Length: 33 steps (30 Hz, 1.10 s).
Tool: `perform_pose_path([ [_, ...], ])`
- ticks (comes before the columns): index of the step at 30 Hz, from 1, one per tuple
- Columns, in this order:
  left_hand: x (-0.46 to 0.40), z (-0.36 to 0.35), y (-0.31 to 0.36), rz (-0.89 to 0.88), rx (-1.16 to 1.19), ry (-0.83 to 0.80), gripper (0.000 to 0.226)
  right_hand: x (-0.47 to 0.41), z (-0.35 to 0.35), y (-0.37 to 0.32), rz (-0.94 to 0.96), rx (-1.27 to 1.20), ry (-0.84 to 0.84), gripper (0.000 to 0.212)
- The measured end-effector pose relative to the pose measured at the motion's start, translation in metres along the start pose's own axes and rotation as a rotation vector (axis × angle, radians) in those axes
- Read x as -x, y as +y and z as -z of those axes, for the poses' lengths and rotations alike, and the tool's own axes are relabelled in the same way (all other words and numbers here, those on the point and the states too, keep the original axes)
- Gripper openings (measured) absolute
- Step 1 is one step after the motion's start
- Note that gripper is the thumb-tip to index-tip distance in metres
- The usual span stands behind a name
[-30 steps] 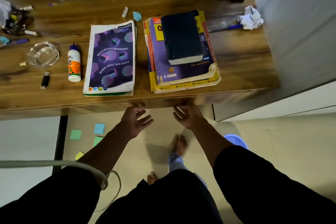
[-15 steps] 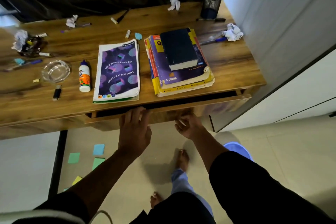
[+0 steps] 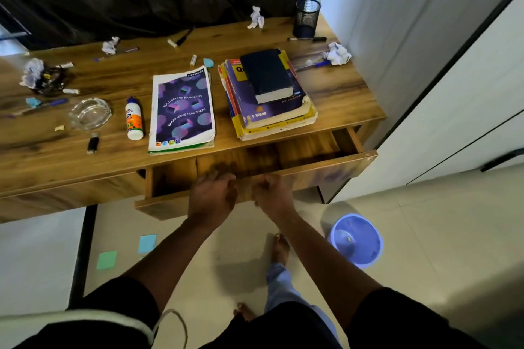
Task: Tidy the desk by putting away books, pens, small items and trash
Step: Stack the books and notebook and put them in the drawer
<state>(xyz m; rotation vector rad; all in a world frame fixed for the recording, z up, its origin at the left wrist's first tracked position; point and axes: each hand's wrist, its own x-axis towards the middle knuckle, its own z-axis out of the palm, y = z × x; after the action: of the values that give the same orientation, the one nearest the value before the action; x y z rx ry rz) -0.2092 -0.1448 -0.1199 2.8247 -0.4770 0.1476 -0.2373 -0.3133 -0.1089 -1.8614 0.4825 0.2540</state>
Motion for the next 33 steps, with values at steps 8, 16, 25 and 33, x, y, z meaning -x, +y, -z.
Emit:
perform_pose_path([
  [8, 0.008, 0.008, 0.005, 0.156, 0.166, -0.220, 0.032, -0.005, 0.023, -0.003, 0.393, 0.842, 0.010, 0.029],
  [16, 0.012, 0.016, 0.018, 0.203, 0.200, -0.440, 0.040, -0.002, 0.025, 0.004, 0.235, 1.054, -0.221, 0.066],
  [25, 0.027, 0.010, 0.018, 0.218, 0.323, -0.825, 0.031, 0.001, 0.023, 0.007, 0.074, 1.246, -0.604, 0.087],
  [33, 0.045, 0.002, 0.015, 0.180, 0.376, -1.048, 0.027, 0.024, 0.022, 0.006, -0.039, 1.232, -0.697, 0.079],
])
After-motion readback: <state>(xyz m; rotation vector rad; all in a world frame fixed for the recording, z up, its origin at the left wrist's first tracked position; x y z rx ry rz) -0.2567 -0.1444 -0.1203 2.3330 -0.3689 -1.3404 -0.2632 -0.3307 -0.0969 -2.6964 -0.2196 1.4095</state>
